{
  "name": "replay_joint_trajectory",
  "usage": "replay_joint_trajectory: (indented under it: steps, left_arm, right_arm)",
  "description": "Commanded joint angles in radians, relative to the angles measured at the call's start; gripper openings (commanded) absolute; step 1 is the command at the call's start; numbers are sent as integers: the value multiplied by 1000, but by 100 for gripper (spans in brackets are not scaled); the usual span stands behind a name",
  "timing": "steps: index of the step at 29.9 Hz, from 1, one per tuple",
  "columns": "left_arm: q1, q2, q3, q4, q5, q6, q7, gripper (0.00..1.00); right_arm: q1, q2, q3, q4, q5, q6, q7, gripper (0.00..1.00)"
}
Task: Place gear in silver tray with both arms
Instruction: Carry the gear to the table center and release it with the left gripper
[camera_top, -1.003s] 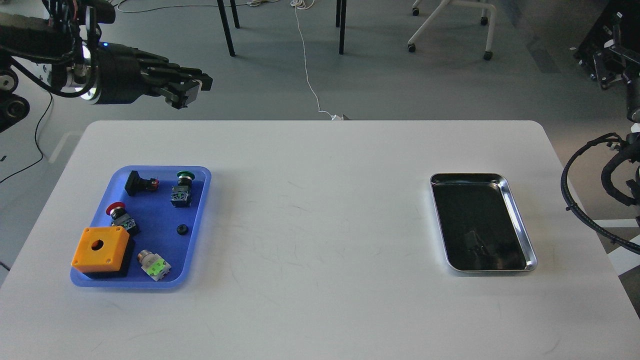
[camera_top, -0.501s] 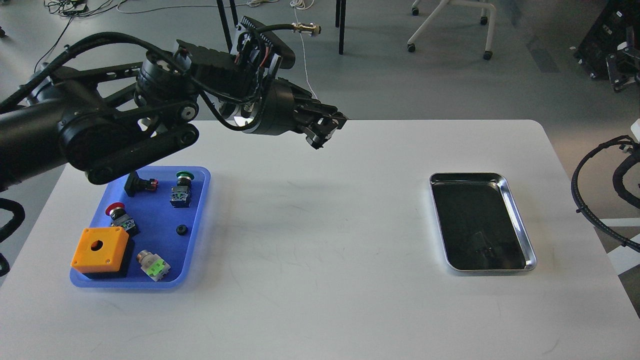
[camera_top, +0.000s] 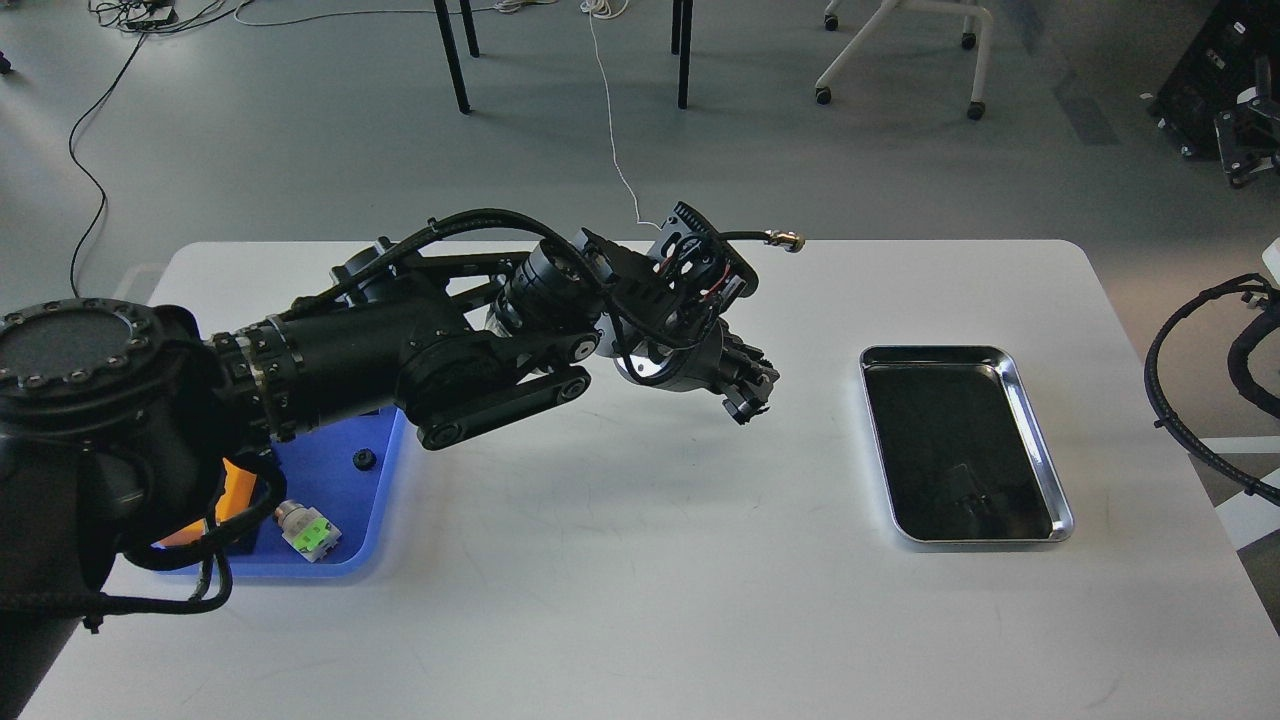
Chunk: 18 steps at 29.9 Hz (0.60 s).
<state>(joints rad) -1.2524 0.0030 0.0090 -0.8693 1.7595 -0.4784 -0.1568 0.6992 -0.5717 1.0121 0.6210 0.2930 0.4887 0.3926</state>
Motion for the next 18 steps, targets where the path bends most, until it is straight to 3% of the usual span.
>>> replay_joint_trajectory:
  steps: [1,18]
  left_arm:
    - [20,-3,58,39,-2,29,-3,22]
    - [146,-3,75,90,-2,35,2,22]
  right_arm:
    - [-4,-2,0,-1,0,0,0,99]
    - [-10,-4,0,2,0,0,0,99]
